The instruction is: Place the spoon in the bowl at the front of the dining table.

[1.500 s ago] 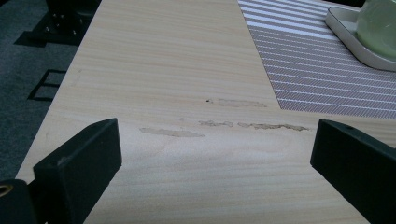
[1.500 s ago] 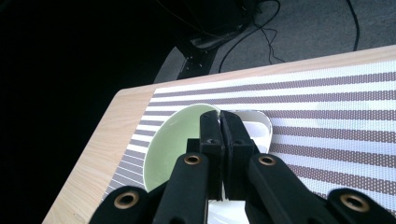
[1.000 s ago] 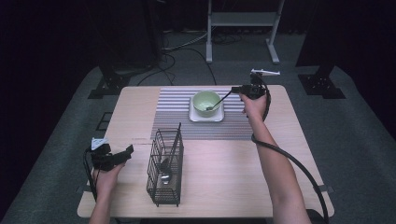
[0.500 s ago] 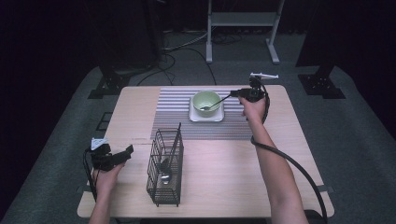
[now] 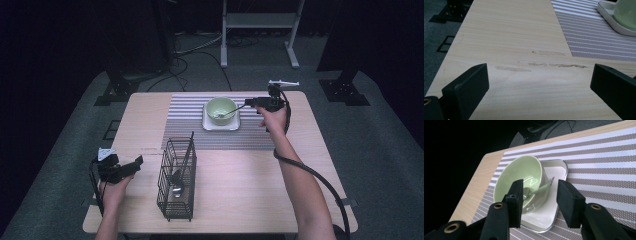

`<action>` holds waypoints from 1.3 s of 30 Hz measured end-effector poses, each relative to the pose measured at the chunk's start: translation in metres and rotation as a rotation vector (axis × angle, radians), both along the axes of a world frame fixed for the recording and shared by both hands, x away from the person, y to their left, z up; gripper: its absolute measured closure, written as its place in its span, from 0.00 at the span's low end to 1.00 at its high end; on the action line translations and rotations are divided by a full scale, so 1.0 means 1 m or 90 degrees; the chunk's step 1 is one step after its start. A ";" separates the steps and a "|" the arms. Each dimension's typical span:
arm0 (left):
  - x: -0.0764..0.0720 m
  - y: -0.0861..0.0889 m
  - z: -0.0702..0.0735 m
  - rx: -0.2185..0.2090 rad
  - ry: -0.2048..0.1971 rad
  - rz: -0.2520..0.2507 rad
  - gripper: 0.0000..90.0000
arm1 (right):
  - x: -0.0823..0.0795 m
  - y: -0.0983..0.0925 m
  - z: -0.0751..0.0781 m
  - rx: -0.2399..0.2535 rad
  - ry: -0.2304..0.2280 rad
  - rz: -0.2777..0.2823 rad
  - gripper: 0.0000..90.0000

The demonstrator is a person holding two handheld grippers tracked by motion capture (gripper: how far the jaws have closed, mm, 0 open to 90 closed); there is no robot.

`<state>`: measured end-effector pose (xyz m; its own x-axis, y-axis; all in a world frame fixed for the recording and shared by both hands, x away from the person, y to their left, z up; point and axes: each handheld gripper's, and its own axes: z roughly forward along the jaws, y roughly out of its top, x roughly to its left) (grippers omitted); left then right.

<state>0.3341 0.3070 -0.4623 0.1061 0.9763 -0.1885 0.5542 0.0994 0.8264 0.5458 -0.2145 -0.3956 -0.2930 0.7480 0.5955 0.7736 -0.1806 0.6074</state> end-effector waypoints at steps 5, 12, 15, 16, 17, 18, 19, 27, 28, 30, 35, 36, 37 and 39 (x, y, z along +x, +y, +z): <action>0.000 0.001 0.000 0.001 0.000 0.001 0.01 | -0.007 -0.004 -0.004 -0.005 0.001 0.005 0.56; -0.001 0.002 0.001 0.001 -0.001 0.003 0.01 | -0.014 -0.008 -0.007 -0.001 0.000 0.015 0.49; -0.001 0.002 0.001 0.000 -0.002 0.005 0.01 | -0.018 -0.008 -0.007 0.006 0.004 0.031 0.48; -0.001 0.002 0.001 0.000 -0.001 0.004 0.01 | -0.019 -0.008 -0.007 0.011 0.006 0.037 0.48; -0.001 0.002 0.001 0.001 0.000 0.004 0.01 | -0.021 -0.008 -0.007 0.012 0.005 0.044 0.48; -0.001 0.002 0.001 -0.001 0.000 0.004 0.01 | -0.023 -0.008 -0.006 0.008 0.006 0.049 0.48; -0.001 0.002 0.001 -0.001 0.000 0.004 0.01 | -0.025 -0.008 -0.006 0.006 0.005 0.053 0.47; -0.001 0.002 0.001 0.000 -0.001 0.004 0.01 | -0.039 -0.010 -0.002 0.000 -0.006 0.083 0.42; -0.001 0.002 0.001 0.000 -0.001 0.004 0.01 | -0.041 -0.011 -0.002 0.001 -0.007 0.086 0.41; -0.001 0.001 0.001 0.002 -0.001 0.004 0.01 | -0.043 -0.011 -0.003 0.005 -0.007 0.092 0.40; -0.001 0.001 0.001 0.003 -0.001 0.003 0.01 | -0.049 -0.010 -0.006 0.003 -0.007 0.109 0.38; -0.001 0.001 0.001 0.002 -0.001 0.004 0.01 | -0.050 -0.009 -0.007 0.001 -0.007 0.113 0.37; -0.001 0.001 0.001 0.001 -0.002 0.004 0.01 | -0.052 -0.009 -0.007 -0.001 -0.007 0.115 0.37; -0.001 0.002 0.001 0.002 -0.001 0.004 0.01 | -0.054 -0.008 -0.009 -0.006 -0.007 0.121 0.36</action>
<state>0.3333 0.3086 -0.4616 0.0999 0.9775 -0.1857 0.5519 0.1008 0.8278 0.4916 -0.2226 -0.4045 -0.4360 0.6841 0.5847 0.7867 -0.0257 0.6168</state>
